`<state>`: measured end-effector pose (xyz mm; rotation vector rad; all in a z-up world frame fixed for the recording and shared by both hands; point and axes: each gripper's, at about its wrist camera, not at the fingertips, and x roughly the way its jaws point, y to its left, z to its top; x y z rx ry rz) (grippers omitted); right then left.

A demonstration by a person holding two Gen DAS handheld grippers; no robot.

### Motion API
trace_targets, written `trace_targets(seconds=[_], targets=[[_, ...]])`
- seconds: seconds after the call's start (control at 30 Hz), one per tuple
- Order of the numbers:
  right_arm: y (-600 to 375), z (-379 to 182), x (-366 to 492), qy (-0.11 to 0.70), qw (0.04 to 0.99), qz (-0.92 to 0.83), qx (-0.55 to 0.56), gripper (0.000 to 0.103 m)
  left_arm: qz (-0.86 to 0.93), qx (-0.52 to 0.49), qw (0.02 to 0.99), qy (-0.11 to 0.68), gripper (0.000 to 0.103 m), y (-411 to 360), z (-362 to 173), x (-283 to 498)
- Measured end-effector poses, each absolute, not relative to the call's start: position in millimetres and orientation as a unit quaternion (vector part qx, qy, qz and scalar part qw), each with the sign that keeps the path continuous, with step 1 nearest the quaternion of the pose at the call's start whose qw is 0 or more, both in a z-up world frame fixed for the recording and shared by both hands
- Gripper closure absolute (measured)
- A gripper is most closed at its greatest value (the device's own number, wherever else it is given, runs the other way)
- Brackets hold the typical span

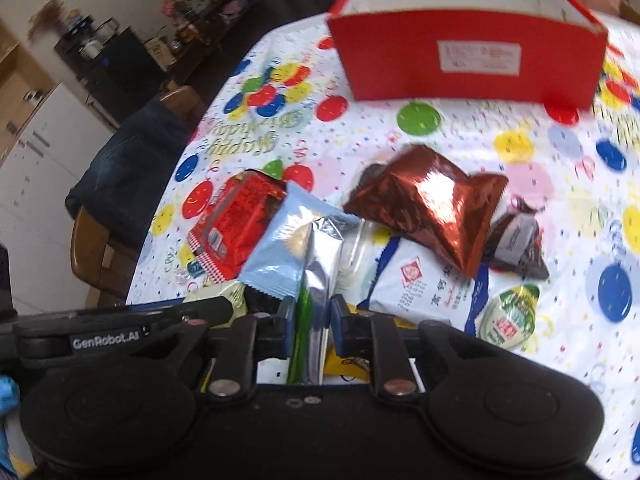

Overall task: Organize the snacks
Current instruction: 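Grasp the cream cookie bag with the left tool while the right tool grasps the green-silver bar, then carry both snacks into the red box and open both tools to release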

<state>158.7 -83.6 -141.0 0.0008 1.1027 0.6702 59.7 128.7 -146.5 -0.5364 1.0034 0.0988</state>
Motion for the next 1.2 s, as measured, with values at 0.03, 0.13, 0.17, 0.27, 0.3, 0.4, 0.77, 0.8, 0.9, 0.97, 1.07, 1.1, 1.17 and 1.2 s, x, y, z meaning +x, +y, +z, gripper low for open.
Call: trace_targets(seconds=[0.03, 0.13, 0.17, 0.27, 0.3, 0.4, 0.77, 0.8, 0.9, 0.97, 1.07, 1.1, 1.17, 1.2], targets=[[-82.7, -138.9, 156.3, 0.508, 0.801, 0.315, -0.009, 0.087, 0.048, -0.257, 0.841, 0.474, 0.046, 129.3, -146.0, 58.1], [-83.1, -133.3, 151.8, 0.498, 0.804, 0.324, -0.023, 0.087, 0.050, -0.264, 0.844, 0.465, 0.046, 129.5, -140.9, 52.2], [-84.2, -131.3, 150.9, 0.496, 0.805, 0.325, -0.026, 0.087, 0.052, -0.261, 0.845, 0.463, 0.046, 128.5, -139.0, 50.5], [-88.1, -124.3, 147.4, 0.485, 0.811, 0.326, -0.034, 0.087, 0.054, -0.252, 0.852, 0.455, 0.046, 123.9, -130.8, 47.0], [-89.9, -121.6, 146.6, 0.483, 0.812, 0.326, -0.034, 0.087, 0.055, -0.248, 0.855, 0.453, 0.046, 121.6, -127.1, 46.5], [-95.0, -111.1, 144.6, 0.471, 0.818, 0.329, -0.042, 0.087, 0.054, -0.236, 0.863, 0.443, 0.046, 114.7, -114.3, 46.3], [-127.5, -58.2, 163.6, 0.415, 0.848, 0.327, -0.044, 0.087, 0.029, -0.203, 0.890, 0.407, 0.046, 82.3, -57.2, 81.7], [-131.1, -53.2, 168.6, 0.410, 0.851, 0.326, -0.043, 0.087, 0.027, -0.199, 0.893, 0.403, 0.046, 79.4, -52.9, 87.2], [-140.7, -40.2, 187.1, 0.396, 0.858, 0.324, -0.042, 0.087, 0.024, -0.188, 0.899, 0.396, 0.046, 69.7, -38.9, 107.8], [-146.6, -32.3, 202.4, 0.389, 0.862, 0.322, -0.042, 0.087, 0.023, -0.180, 0.902, 0.392, 0.046, 64.6, -30.9, 121.9], [-154.4, -21.2, 226.4, 0.375, 0.869, 0.321, -0.039, 0.087, 0.023, -0.164, 0.908, 0.386, 0.046, 55.4, -19.0, 144.7], [-156.7, -18.1, 234.4, 0.372, 0.870, 0.321, -0.038, 0.087, 0.023, -0.157, 0.910, 0.384, 0.046, 52.0, -15.3, 152.8], [-160.4, -12.8, 249.6, 0.364, 0.873, 0.321, -0.035, 0.087, 0.024, -0.149, 0.911, 0.383, 0.046, 46.8, -10.1, 167.7], [-161.1, -10.6, 257.0, 0.361, 0.875, 0.321, -0.035, 0.087, 0.024, -0.147, 0.912, 0.382, 0.046, 44.9, -7.7, 175.5]])
